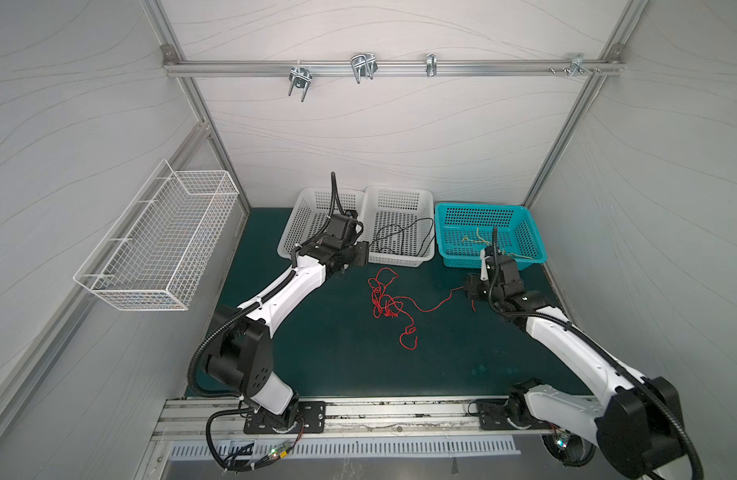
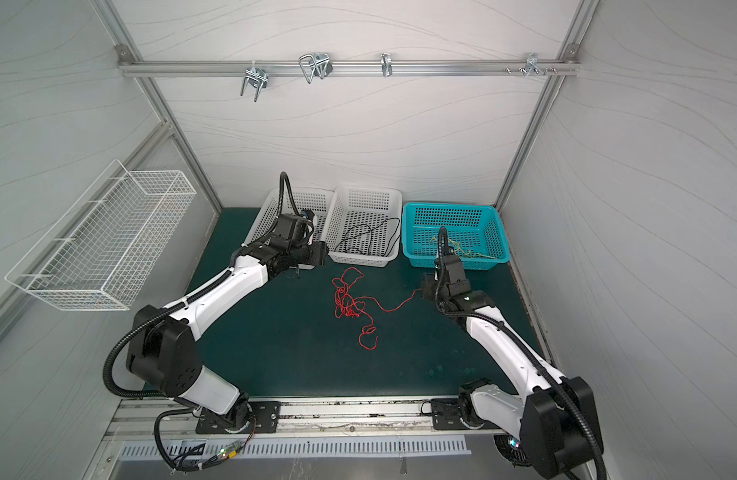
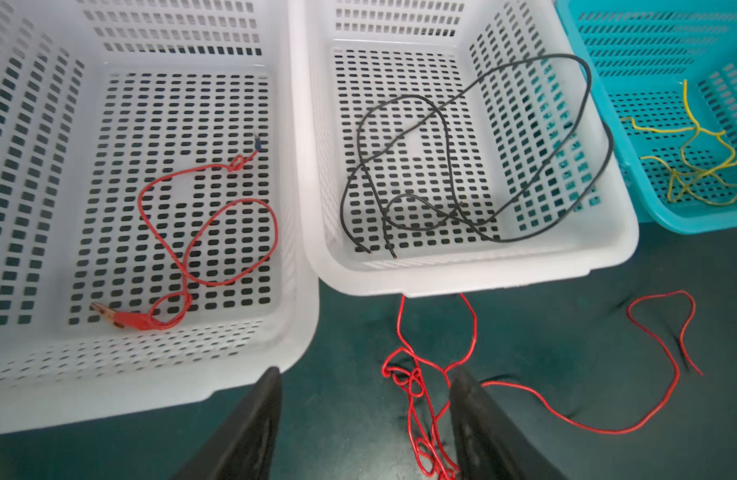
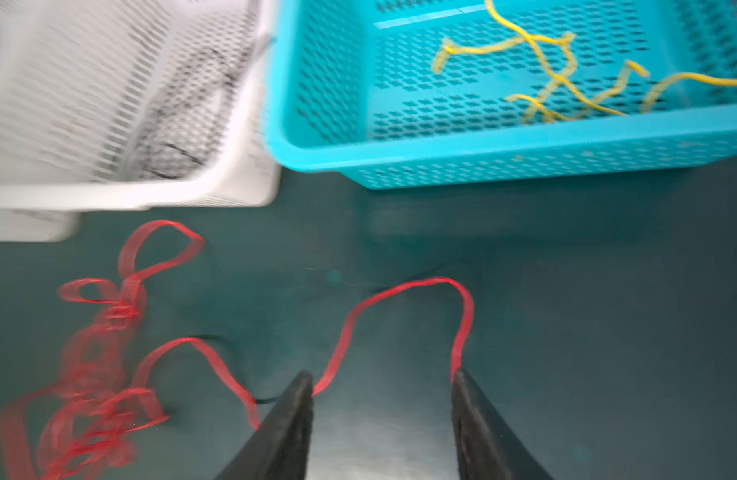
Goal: Untangle the cables
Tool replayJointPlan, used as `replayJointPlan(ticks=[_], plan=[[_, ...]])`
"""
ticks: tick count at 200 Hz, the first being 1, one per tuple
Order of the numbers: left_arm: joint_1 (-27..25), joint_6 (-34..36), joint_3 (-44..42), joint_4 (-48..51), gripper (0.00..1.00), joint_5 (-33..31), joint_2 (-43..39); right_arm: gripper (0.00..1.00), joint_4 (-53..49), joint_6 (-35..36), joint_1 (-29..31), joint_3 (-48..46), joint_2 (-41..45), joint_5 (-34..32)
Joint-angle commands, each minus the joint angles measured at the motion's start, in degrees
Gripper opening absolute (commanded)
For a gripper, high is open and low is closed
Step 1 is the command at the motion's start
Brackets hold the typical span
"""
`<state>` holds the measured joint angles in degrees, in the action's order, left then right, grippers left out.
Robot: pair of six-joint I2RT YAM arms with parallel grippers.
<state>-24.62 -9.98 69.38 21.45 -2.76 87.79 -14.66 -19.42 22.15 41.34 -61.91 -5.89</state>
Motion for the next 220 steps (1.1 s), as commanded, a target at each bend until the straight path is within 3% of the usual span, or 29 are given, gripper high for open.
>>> replayJointPlan(ticks=[1, 66, 162, 182, 202, 220], plan=[[-1.6, 0.1, -1.9, -3.7, 0.65, 0.0, -2.9, 0.60, 6.1, 3.1, 2.4, -0.7, 0.0, 11.0], [-3.3, -7.2, -9.3, -2.0, 0.65, -4.1, -8.5, 0.63, 12.1, 8.2, 16.4, 6.4, -13.7, 11.7], [-3.3, -7.3, -12.5, -0.5, 0.64, -7.3, -10.9, 0.60, 15.5, 8.0, 22.3, 14.6, -31.2, 17.0], [-3.3, -7.2, -12.3, -0.7, 0.64, -7.3, -10.2, 0.54, 14.9, 8.2, 23.1, 15.0, -32.8, 17.1], [-3.3, -7.2, -12.0, -0.7, 0.65, -7.3, -9.5, 0.36, 14.5, 8.0, 23.6, 15.0, -33.4, 16.8], [-3.3, -7.4, -12.0, -0.9, 0.64, -7.1, -9.2, 0.25, 14.3, 8.2, 23.8, 14.9, -33.3, 16.9]])
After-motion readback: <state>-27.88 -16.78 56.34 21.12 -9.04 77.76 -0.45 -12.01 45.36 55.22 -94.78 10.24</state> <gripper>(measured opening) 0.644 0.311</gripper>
